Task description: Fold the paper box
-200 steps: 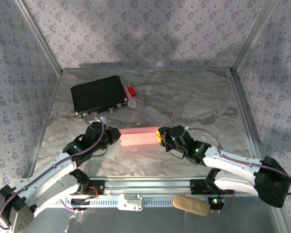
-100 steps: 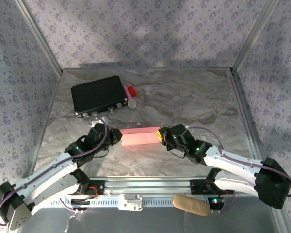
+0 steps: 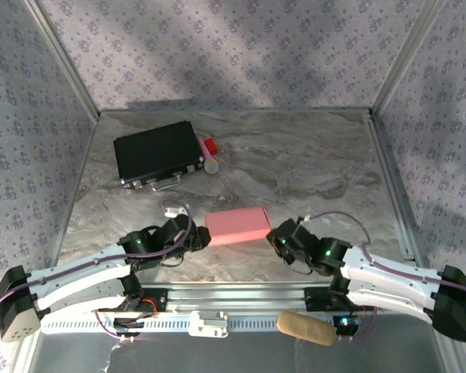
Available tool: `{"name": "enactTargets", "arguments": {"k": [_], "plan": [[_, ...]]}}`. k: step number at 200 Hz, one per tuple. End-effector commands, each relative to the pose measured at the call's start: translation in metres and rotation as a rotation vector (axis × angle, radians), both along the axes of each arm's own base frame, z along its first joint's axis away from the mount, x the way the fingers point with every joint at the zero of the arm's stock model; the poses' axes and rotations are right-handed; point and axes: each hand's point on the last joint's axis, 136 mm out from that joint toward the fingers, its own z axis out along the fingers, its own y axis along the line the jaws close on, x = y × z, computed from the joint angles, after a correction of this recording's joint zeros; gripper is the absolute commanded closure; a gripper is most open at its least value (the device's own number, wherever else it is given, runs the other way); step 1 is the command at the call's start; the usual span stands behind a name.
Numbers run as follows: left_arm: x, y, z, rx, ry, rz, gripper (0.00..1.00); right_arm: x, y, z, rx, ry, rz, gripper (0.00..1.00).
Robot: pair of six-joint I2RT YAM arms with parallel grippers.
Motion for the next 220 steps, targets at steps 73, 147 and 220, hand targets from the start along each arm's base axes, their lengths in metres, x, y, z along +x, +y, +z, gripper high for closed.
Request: {"name": "enactTargets", "arguments": {"k": [73, 147, 220], "plan": [[0.026, 0.046, 0.022, 0.133, -0.061, 0.133, 0.51, 0.025, -0.039, 0.035, -0.342, -0.147, 0.117, 0.25], [0.098, 0.173, 0.067, 0.245, -0.249, 0.422, 0.0, 0.089, -0.185, 0.103, -1.02, -0.272, -0.027, 0.01], [0.123, 0.256, 0.047, 0.813, -0.556, 0.508, 0.0, 0.161, -0.226, 0.085, -1.08, -0.619, -0.007, 0.01]]}}
